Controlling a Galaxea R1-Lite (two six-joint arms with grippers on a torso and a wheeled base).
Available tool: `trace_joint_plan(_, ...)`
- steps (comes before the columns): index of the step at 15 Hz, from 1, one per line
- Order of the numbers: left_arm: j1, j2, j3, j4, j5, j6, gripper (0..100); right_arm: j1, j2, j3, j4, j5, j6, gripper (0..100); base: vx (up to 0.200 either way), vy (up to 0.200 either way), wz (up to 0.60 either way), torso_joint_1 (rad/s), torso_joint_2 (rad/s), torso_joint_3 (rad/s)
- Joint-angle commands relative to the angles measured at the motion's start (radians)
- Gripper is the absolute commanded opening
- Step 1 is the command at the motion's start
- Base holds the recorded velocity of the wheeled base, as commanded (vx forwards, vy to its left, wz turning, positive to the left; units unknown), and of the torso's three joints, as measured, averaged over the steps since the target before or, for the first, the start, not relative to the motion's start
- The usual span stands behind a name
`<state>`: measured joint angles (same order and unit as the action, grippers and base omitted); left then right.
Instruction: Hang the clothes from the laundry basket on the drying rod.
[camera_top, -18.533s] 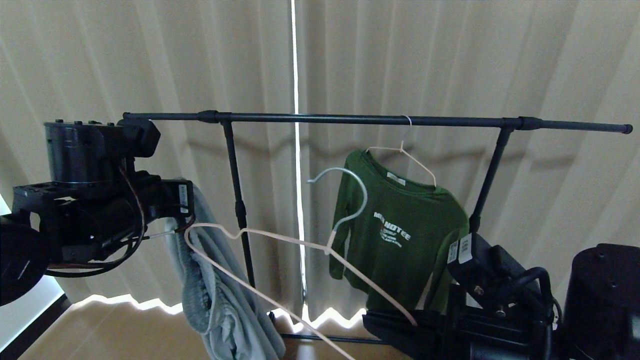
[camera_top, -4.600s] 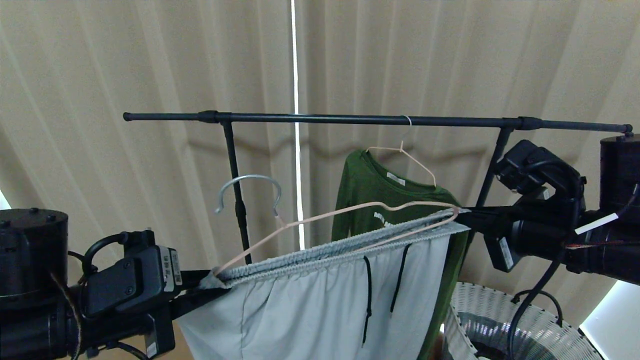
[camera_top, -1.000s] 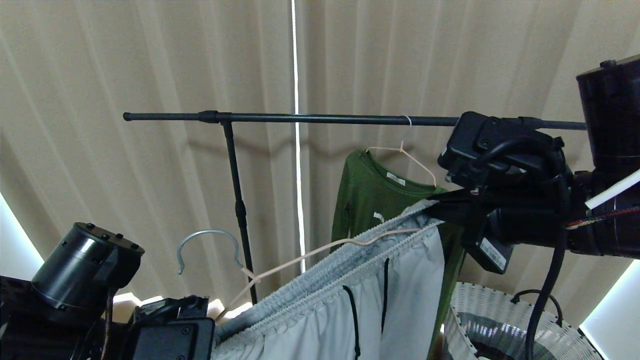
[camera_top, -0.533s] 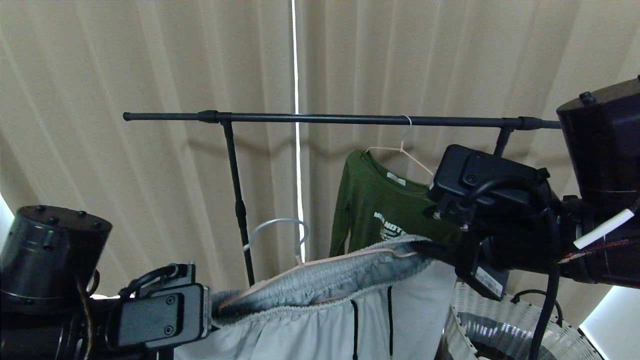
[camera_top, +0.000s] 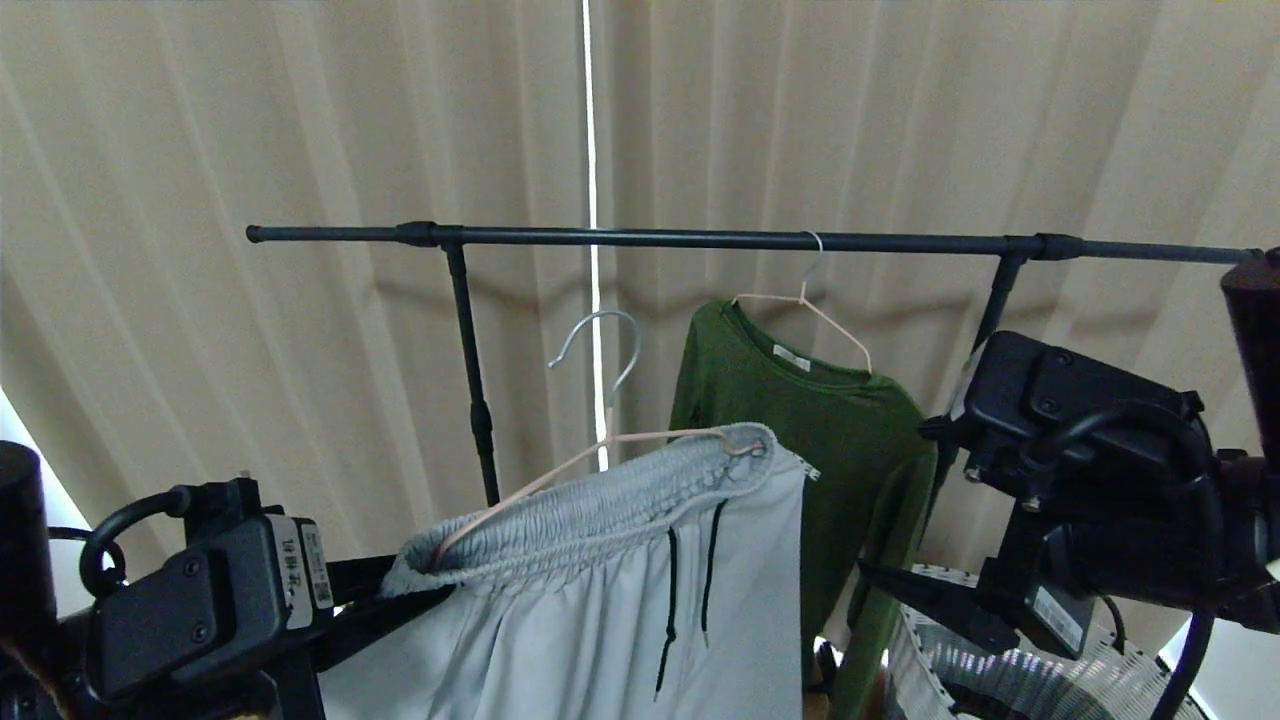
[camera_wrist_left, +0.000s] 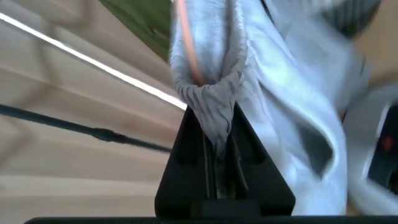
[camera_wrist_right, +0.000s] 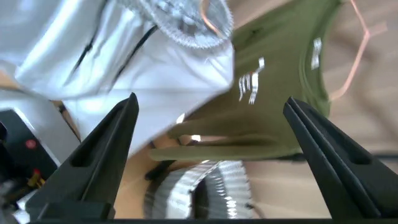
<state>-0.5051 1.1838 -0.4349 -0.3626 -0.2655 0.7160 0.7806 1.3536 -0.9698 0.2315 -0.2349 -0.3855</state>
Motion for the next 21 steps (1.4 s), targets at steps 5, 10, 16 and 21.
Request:
trace_joint_plan(5,-0.018,-0.013,0.093,-0.15,-0.161,-0.026,0,-0.001,0.03,0.036,-0.212,0.106,-0.004,100,0.0,0.0,0.0,0.0,0.0,0.0)
trace_joint_plan(10,-0.016,-0.029,0.088,-0.153,-0.225,-0.026,0,-0.001,0.117,0.072,-0.374,0.134,-0.03,100,0.0,0.0,0.0,0.0,0.0,0.0)
trace_joint_plan(16,-0.016,-0.053,0.082,-0.153,-0.245,-0.053,0,-0.038,0.213,0.066,-0.515,0.135,-0.035,100,0.0,0.0,0.0,0.0,0.0,0.0)
trace_joint_plan(21,-0.016,-0.084,0.094,-0.153,-0.247,-0.055,0,-0.058,0.22,0.057,-0.551,0.167,-0.033,0,0.0,0.0,0.0,0.0,0.0,0.0)
